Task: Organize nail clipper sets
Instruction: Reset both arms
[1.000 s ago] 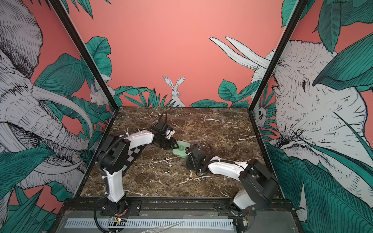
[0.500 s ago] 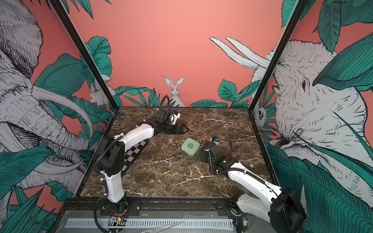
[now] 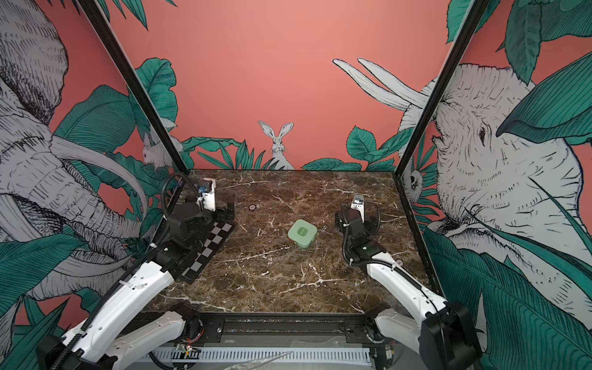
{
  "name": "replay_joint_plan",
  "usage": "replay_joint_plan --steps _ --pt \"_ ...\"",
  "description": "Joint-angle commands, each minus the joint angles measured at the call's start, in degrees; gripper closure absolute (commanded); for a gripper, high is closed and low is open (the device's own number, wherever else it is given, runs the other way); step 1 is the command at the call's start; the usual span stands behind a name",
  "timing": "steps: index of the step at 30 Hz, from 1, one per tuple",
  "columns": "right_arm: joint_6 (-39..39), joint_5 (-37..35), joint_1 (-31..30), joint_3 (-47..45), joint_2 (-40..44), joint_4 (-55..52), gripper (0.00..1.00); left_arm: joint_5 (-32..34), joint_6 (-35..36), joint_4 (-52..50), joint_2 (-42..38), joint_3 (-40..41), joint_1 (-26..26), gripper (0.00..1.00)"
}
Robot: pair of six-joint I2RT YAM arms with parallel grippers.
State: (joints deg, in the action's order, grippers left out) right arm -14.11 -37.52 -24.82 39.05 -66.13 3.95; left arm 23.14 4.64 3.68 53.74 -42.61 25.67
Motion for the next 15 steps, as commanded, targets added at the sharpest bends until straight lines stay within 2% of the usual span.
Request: replay_joint_plan --steps 1,3,4,6,7,10,12,14,15 --pt "6.0 -0.3 3.5 -2.5 -5.7 9.1 0.01 5.5 4.2 3.7 1.7 9.7 -7.4 0.01" --pt "7.1 0.3 4.9 -3.2 -9.4 11.7 0.0 3.9 1.0 9.5 2.8 16.6 -12.3 0.01" --pt "6.4 2.0 5.5 -1.1 -10.0 8.0 0.0 4.2 -0.5 13.2 3.8 19.3 -14.2 0.01" --pt "9.8 3.6 5.9 -3.5 -10.8 17.4 0.0 1.5 -2.0 16.6 5.9 20.2 -17.6 0.01" --pt "10.1 3.5 6.3 -3.5 -11.0 18.1 0.0 0.7 -3.5 16.8 8.5 19.7 -19.6 0.01" --pt "10.6 5.2 7.8 -1.9 -11.8 14.6 0.0 -0.6 -2.2 19.8 15.2 19.3 -21.1 0.01" --pt "11.2 5.5 8.4 -2.1 -11.1 12.8 0.01 -2.6 -1.4 26.6 17.9 21.1 -21.6 0.01" --pt "11.2 5.9 9.1 -3.6 -10.1 12.3 0.0 -5.0 -1.1 25.7 18.8 19.9 -21.7 0.01" --pt "11.2 6.1 9.6 -4.6 -9.7 12.4 0.01 -5.8 -0.7 30.0 20.3 20.5 -21.7 0.01"
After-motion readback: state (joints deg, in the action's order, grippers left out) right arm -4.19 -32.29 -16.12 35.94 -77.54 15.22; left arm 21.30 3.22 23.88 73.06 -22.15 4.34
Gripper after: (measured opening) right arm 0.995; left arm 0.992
